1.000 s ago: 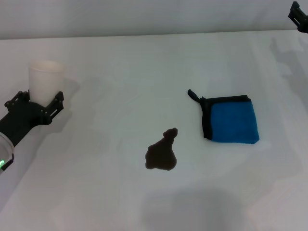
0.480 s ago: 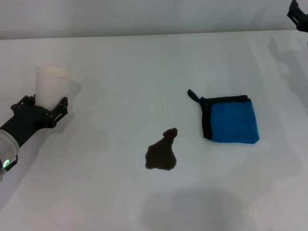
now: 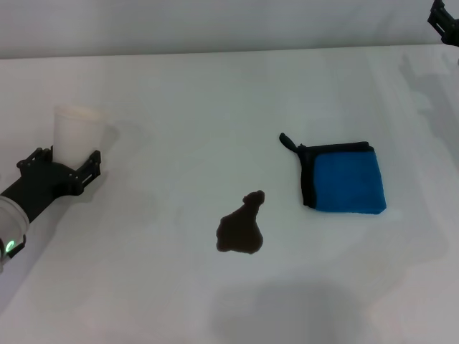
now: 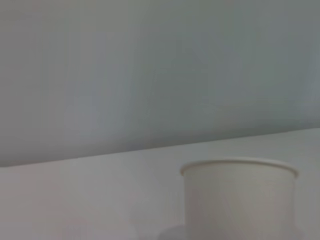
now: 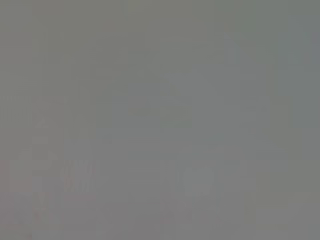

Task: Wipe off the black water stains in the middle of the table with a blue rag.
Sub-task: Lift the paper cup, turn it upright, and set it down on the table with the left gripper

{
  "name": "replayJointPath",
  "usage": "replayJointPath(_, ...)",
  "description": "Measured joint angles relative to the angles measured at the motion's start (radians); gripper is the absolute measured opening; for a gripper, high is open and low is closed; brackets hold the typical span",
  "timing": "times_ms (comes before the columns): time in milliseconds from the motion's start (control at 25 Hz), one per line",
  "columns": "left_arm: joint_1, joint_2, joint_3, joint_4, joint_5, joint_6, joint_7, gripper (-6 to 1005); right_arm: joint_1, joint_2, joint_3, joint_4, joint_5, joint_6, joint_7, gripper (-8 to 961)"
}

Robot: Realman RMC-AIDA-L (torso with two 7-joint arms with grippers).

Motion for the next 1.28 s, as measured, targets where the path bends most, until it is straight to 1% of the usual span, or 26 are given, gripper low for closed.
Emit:
replayJointPath(360,0.000,-0.002,0.026,0.000,0.005,0.018,0.000,824,0.000,0.000,0.000,0.000,0.000,0.000,0.000,857)
replayJointPath(760,0.005,-0.002,0.031,0.000,0.001,0.042,-0.001,842,0.000,0.000,0.000,0.000,0.000,0.000,0.000,857)
replayJointPath(960,0.010,-0.003,0.055,0.007,-0.005,0.043,-0.005,863,0.001,0.000,0.000,0.000,0.000,0.000,0.000,857)
replayJointPath(1040,0.018,-0.003,0.056,0.011,-0.006,0.039,-0.007,891,0.001,0.000,0.000,0.000,0.000,0.000,0.000,857)
replayJointPath(1160,0.032,-0.003,0.065,0.018,-0.006,0.032,-0.009,891,0.002,-0.001,0.000,0.000,0.000,0.000,0.000,857)
replayJointPath(1280,0.063,-0.003,0.086,0.047,-0.007,0.029,-0.013,891,0.005,-0.001,0.000,0.000,0.000,0.001,0.000,857)
